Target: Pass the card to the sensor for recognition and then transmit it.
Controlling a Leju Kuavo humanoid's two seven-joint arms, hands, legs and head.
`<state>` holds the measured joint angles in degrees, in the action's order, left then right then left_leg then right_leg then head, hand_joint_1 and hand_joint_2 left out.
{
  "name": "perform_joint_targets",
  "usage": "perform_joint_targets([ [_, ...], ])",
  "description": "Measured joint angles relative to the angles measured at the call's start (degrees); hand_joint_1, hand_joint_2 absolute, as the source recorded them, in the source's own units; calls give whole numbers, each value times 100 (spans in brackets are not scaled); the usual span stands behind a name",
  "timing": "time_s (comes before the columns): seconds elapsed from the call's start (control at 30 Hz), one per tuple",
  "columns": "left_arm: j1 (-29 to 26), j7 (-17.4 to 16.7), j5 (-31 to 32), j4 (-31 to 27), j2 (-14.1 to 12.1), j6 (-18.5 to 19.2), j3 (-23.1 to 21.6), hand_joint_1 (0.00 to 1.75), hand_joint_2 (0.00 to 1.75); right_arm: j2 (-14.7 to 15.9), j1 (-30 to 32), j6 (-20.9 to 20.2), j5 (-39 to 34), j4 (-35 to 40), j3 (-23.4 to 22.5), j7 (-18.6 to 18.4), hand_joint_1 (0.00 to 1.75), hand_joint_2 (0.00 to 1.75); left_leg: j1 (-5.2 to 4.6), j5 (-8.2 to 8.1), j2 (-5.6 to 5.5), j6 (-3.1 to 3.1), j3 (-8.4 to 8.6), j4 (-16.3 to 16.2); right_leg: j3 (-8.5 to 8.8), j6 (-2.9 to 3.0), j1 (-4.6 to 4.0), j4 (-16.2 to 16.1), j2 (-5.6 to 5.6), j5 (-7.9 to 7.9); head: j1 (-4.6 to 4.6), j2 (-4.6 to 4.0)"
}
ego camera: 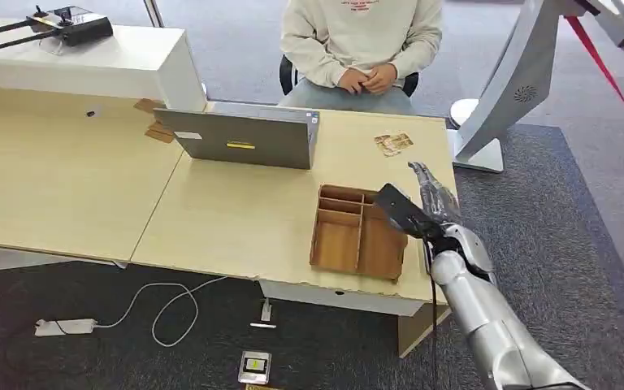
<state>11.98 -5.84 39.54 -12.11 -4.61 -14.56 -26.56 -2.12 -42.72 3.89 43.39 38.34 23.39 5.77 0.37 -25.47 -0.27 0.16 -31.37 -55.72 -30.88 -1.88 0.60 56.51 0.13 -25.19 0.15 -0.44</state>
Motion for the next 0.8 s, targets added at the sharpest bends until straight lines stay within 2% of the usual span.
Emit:
perform_joint_targets([
  [0.8,-43,2,-50,0,0,-55,114,0,0,-315,-111,-90,70,-142,308,83,0,175,0,0,1,0,0,1,0,0,0,0,0,0,0,0],
])
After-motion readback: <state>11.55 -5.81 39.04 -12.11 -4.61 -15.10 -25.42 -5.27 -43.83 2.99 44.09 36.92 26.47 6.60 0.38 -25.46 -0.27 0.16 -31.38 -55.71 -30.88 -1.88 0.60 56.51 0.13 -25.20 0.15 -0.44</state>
